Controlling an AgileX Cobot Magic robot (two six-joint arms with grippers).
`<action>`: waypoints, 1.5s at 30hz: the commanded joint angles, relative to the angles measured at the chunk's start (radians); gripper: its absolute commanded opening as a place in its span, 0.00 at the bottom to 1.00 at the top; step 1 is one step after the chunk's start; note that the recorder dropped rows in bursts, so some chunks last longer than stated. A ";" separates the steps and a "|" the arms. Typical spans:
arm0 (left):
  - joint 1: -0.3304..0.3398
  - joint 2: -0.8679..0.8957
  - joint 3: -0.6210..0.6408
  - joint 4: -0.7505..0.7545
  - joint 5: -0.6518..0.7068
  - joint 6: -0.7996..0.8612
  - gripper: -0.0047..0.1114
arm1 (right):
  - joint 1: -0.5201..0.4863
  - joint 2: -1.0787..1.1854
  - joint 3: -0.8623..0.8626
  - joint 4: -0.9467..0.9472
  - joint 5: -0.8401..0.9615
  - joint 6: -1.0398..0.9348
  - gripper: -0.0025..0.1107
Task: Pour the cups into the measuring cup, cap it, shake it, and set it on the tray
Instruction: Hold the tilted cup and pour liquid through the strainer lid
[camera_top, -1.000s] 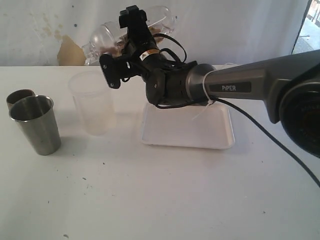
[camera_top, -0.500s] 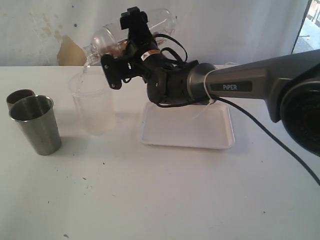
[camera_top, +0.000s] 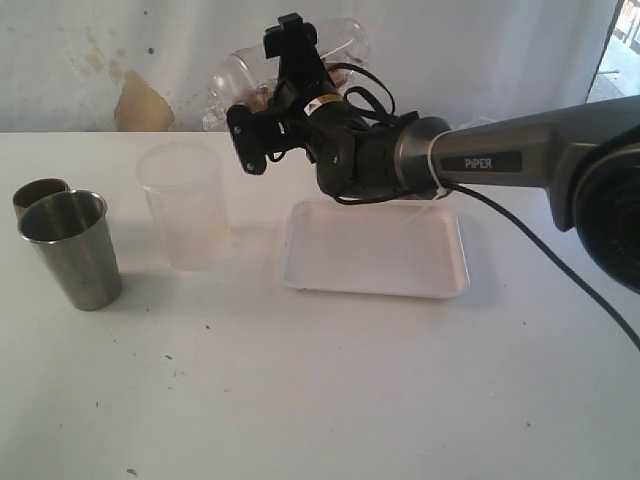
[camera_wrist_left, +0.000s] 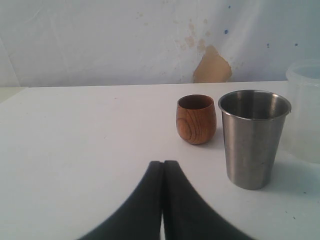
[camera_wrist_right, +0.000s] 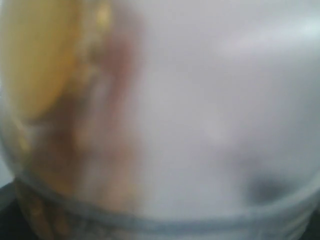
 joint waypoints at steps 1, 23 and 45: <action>0.000 -0.004 0.004 0.004 -0.005 -0.001 0.04 | -0.001 -0.019 -0.018 -0.053 -0.075 -0.028 0.02; 0.000 -0.004 0.004 0.004 -0.005 -0.001 0.04 | -0.001 -0.019 -0.018 -0.192 -0.106 -0.020 0.02; 0.000 -0.004 0.004 0.004 -0.005 -0.001 0.04 | -0.034 -0.003 -0.020 -0.084 -0.094 -0.020 0.02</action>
